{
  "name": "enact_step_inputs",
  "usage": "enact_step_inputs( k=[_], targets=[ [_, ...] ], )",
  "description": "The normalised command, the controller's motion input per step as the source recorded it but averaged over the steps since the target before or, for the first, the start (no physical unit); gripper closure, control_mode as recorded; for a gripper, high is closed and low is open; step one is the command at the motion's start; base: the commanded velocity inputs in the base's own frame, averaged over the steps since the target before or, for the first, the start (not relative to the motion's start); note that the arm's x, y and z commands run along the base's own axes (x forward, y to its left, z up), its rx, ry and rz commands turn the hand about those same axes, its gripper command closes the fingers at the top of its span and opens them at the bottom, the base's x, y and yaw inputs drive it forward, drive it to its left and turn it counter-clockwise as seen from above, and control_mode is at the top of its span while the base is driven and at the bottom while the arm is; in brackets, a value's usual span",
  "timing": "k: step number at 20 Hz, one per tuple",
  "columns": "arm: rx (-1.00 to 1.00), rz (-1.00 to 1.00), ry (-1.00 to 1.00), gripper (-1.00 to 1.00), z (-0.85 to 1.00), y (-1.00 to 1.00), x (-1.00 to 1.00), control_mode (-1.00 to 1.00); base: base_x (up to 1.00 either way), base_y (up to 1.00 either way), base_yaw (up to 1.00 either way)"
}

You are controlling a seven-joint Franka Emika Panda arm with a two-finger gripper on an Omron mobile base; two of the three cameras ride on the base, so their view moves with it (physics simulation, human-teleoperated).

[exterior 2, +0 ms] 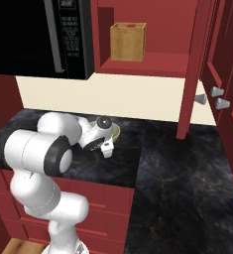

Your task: Pick the corn from the cabinet and place it in the bowl. Then pick the bowl and place it in the sink. Then turn on the sink facuet.

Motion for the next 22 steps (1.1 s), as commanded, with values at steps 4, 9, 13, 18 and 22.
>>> enact_step_inputs(
  k=[4,9,13,18,22],
  targets=[
    [0.04,0.0,0.0,-1.0,-0.24,0.0,0.08,-1.0,0.0,0.0,0.0],
    [0.04,0.0,0.0,-1.0,-0.2,0.0,0.23,-1.0,0.0,0.0,0.0],
    [0.04,0.0,0.0,-1.0,-0.07,0.0,0.23,-1.0,0.0,0.0,0.0],
    [0.04,0.0,0.0,1.0,-0.08,0.0,0.02,-1.0,0.0,0.0,0.0],
    [0.03,0.0,0.0,1.0,-0.04,0.0,0.0,-1.0,0.0,0.0,0.0]
  ],
)
